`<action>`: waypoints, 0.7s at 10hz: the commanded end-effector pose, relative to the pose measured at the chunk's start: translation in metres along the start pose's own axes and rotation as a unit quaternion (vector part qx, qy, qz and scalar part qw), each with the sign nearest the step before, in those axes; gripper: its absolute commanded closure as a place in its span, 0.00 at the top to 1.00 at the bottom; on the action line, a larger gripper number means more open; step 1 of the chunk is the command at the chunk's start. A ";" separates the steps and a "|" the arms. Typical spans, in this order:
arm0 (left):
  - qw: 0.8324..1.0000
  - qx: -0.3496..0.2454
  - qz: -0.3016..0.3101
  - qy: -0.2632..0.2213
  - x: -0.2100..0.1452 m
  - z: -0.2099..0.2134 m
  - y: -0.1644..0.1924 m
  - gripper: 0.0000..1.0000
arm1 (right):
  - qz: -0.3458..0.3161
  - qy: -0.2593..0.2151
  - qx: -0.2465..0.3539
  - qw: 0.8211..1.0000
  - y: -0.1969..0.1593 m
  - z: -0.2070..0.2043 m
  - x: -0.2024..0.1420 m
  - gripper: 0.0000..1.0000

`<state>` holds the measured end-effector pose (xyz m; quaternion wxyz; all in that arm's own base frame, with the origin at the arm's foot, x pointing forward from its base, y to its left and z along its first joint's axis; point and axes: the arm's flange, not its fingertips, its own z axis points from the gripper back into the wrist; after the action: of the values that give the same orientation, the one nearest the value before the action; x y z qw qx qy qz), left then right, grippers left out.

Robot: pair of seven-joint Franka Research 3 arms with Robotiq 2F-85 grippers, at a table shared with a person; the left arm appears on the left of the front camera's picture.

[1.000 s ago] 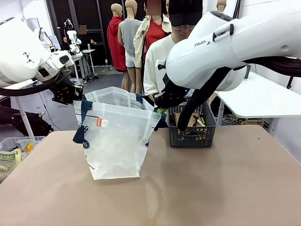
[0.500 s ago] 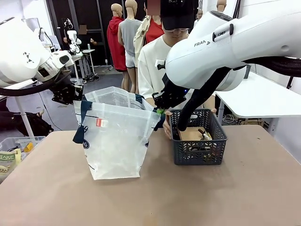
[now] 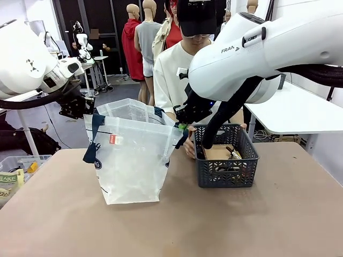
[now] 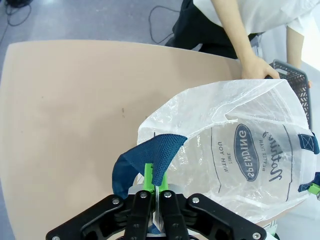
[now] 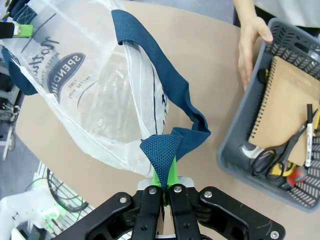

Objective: Transfer purchased items from the store into the shopping bag.
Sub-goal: Move the Reusable shopping bag to the right side of the table.

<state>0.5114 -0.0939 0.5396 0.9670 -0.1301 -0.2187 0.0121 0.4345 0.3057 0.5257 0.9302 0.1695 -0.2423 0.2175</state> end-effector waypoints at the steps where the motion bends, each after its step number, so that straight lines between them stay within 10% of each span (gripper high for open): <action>1: 1.000 0.001 0.003 -0.002 0.002 0.001 0.003 0.00 | -0.001 0.000 0.000 1.000 -0.001 0.000 0.000 0.00; 7: 1.000 0.001 0.003 -0.002 0.002 0.001 0.003 0.00 | -0.001 0.000 0.000 1.000 -0.001 0.000 0.000 0.00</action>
<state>0.5114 -0.0939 0.5397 0.9670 -0.1301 -0.2187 0.0121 0.4345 0.3057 0.5257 0.9302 0.1695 -0.2423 0.2175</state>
